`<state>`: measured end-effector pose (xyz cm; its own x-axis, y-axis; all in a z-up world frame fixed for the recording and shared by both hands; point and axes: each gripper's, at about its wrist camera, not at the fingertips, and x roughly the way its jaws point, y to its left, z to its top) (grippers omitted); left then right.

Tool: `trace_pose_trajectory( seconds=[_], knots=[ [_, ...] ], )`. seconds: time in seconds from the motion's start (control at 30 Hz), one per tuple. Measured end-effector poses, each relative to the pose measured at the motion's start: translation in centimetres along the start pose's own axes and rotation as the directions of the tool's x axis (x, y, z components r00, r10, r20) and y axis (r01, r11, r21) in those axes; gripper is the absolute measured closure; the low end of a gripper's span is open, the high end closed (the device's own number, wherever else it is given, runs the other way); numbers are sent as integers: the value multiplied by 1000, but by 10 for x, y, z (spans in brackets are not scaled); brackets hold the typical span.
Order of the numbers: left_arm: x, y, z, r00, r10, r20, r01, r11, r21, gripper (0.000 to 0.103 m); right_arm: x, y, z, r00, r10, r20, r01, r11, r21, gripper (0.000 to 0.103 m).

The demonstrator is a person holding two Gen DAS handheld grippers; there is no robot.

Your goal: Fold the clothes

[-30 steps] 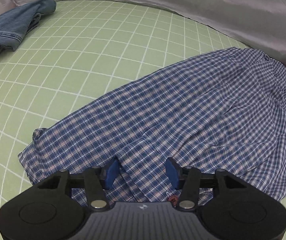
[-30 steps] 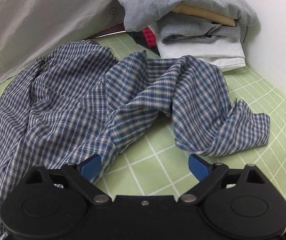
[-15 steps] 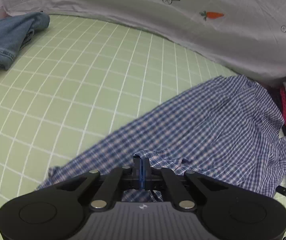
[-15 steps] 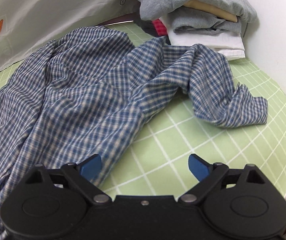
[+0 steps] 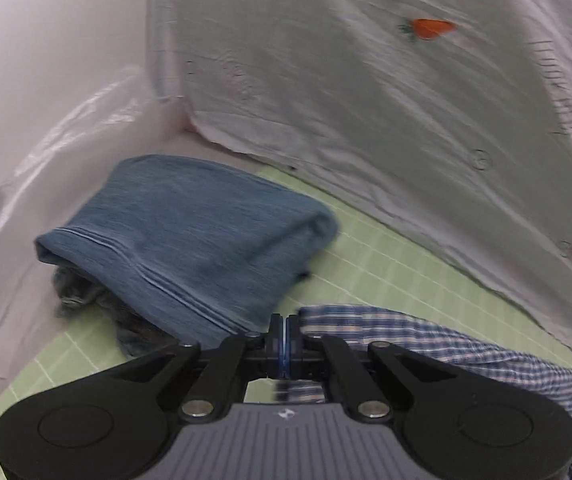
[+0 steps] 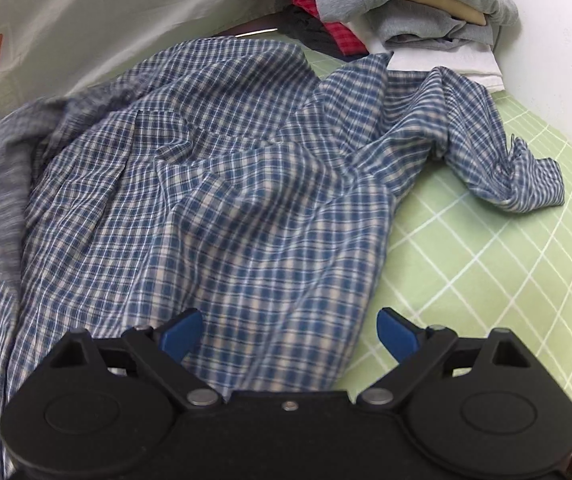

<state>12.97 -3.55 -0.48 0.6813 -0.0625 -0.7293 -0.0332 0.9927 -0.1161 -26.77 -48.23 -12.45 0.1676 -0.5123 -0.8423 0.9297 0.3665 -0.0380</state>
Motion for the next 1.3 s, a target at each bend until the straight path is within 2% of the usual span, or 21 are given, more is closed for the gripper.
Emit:
trace_pose_trajectory(
  seconds=[0.03,0.07,0.1,0.17,0.23,0.27,0.3,0.4,0.53,0.63,0.7,0.8,0.9,1.0,1.13,1.17,1.23,1.3],
  knots=[
    [6,10,3,1000,25,-9,-25,1000,-11,102,2,4,1,1000,-12,-7,12,1000,3,8],
    [9,17,2,999,25,-22,-26,999,-26,94,5,7,2,1000,-24,-14,24,1000,5,8],
    [10,20,-3,999,13,-35,-14,999,-36,80,6,9,3,999,-33,-22,33,999,3,8],
    [11,24,-16,998,-14,-64,12,999,-46,64,7,13,3,998,-47,-30,47,999,-19,8],
    [8,15,-37,993,-49,-107,49,999,-8,61,7,17,3,998,-57,-34,55,997,-49,8],
    [9,6,-49,989,-66,-135,68,998,16,55,7,18,2,998,-57,-34,55,997,-61,8],
    [10,-5,-61,983,-82,-165,89,995,38,48,7,17,2,998,-58,-36,56,996,-63,8],
    [15,-39,-93,961,-131,-245,158,983,93,40,8,16,5,997,-63,-41,60,996,-68,7],
    [18,-87,-115,944,-172,-281,229,956,183,29,8,10,10,997,-78,-24,76,994,-73,7],
    [20,-126,-124,931,-212,-297,304,902,307,27,8,1,12,997,-70,-17,69,996,-48,7],
    [23,-150,-129,930,-208,-304,320,865,387,27,10,-4,14,997,-75,-14,74,997,-35,7],
    [22,-174,-132,928,-217,-302,338,829,446,26,13,-9,15,997,-80,-12,80,997,-22,7],
    [22,-192,-136,921,-238,-309,368,790,490,18,16,-12,15,997,-81,-16,80,997,-8,7],
    [26,-204,-140,914,-242,-326,387,761,521,18,20,-12,17,997,-80,-18,80,997,6,7],
    [36,-214,-142,908,-248,-339,402,747,530,18,25,-13,20,997,-77,-22,78,997,27,7],
    [39,-215,-142,905,-255,-342,410,742,530,19,26,-13,21,997,-74,-26,75,996,37,6],
    [42,-220,-143,897,-272,-349,429,727,536,26,28,-12,23,997,-69,-33,71,996,56,6],
    [44,-223,-144,896,-283,-341,435,707,558,39,29,-11,24,997,-67,-37,70,995,68,6]
  ],
)
